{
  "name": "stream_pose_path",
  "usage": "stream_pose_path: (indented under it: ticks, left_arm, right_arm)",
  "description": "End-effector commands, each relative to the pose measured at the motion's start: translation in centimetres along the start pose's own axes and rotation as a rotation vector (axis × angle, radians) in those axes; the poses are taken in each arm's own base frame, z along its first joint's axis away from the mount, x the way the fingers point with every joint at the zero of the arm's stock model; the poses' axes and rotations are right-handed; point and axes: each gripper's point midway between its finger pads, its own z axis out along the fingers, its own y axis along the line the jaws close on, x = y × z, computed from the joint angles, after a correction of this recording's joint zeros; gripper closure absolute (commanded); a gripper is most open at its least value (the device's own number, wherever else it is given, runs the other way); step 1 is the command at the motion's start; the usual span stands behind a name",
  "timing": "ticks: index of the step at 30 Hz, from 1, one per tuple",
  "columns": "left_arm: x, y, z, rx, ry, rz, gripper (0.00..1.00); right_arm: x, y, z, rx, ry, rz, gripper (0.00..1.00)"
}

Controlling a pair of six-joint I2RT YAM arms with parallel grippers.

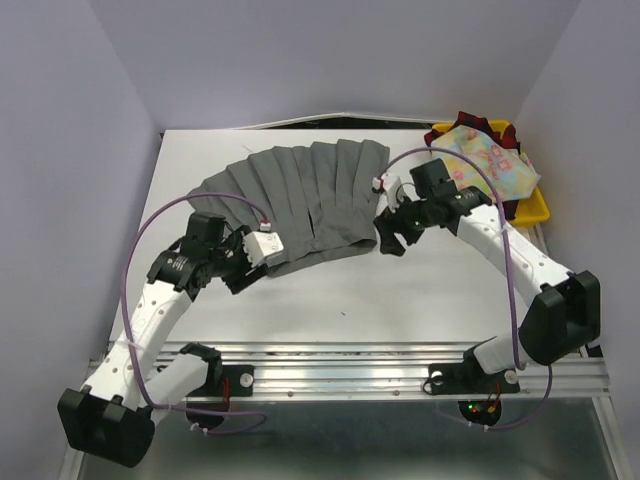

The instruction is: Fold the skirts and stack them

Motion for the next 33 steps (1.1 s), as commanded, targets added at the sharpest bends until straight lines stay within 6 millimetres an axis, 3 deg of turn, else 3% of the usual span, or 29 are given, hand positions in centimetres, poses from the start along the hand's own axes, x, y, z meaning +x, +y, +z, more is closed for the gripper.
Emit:
stream_pose_path:
  ticks: [1,2,4,5,6,9,11,12,13,16,17,20,23,24,26,28,29,31,32,33]
  left_arm:
    - [-1.5,2.5,0.7,-0.088,-0.026,-0.153,0.30]
    - [-2.4,3.9,1.0,-0.138,-0.050,-0.217,0.31]
    - [-2.4,5.4,2.6,-0.160,-0.024,-0.308,0.35]
    - [-3.3,7.0,2.7,-0.200,-0.044,-0.333,0.37]
    - [-3.1,7.3,4.1,-0.179,-0.017,-0.408,0.38]
    - [-3.9,8.7,5.3,-0.167,-0.023,-0.486,0.38]
    - [-2.8,9.2,7.2,-0.144,0.017,-0.559,0.36]
    - [-2.9,9.5,7.2,-0.156,0.008,-0.571,0.34]
    - [-2.4,9.5,8.1,-0.142,0.019,-0.601,0.33]
    - [-0.7,9.3,10.0,-0.112,0.079,-0.654,0.33]
    - [-0.2,9.1,10.4,-0.098,0.098,-0.674,0.34]
    - [2.4,8.5,12.0,-0.062,0.179,-0.726,0.36]
    - [4.7,8.7,13.3,-0.064,0.245,-0.755,0.37]
    - [5.5,8.7,14.0,-0.056,0.269,-0.766,0.38]
    - [5.7,10.3,14.5,-0.088,0.280,-0.762,0.39]
    - [6.1,11.4,15.9,-0.090,0.299,-0.749,0.39]
    - [4.8,13.7,16.0,-0.125,0.272,-0.729,0.40]
    - [4.8,15.3,17.4,-0.119,0.294,-0.706,0.39]
    - [2.8,17.9,17.0,-0.148,0.256,-0.680,0.39]
    - [2.5,18.9,17.3,-0.152,0.251,-0.663,0.39]
  right_arm:
    - [-7.1,-2.1,-1.7,0.090,-0.200,-0.017,0.27]
    - [-7.9,-2.8,-1.3,0.107,-0.206,-0.009,0.37]
    - [-10.2,-4.5,0.3,0.107,-0.208,0.035,0.44]
    - [-10.9,-5.1,1.1,0.107,-0.204,0.041,0.48]
    - [-11.5,-6.3,2.8,0.103,-0.185,0.047,0.50]
    - [-11.4,-8.0,5.6,0.107,-0.146,0.049,0.54]
    - [-10.5,-8.6,8.4,0.090,-0.095,0.036,0.56]
    - [-9.9,-8.9,9.3,0.085,-0.076,0.041,0.58]
    - [-8.5,-9.1,10.8,0.075,-0.037,0.051,0.60]
    - [-5.6,-9.4,12.7,0.066,0.037,0.047,0.66]
    - [-3.3,-8.8,13.7,0.053,0.096,0.050,0.68]
    - [0.3,-7.2,13.9,0.013,0.190,0.042,0.69]
    - [4.0,-2.6,13.7,-0.071,0.278,0.015,0.70]
    - [5.5,0.6,13.3,-0.132,0.313,0.010,0.70]
    - [6.3,4.3,12.9,-0.219,0.336,0.009,0.70]
    - [6.0,10.3,12.3,-0.377,0.331,0.004,0.69]
    - [5.4,13.0,11.8,-0.470,0.313,-0.001,0.69]
    - [3.2,16.8,10.8,-0.578,0.270,-0.048,0.65]
    - [1.9,19.4,9.8,-0.674,0.246,-0.055,0.59]
    - [0.5,20.1,9.2,-0.707,0.224,-0.025,0.58]
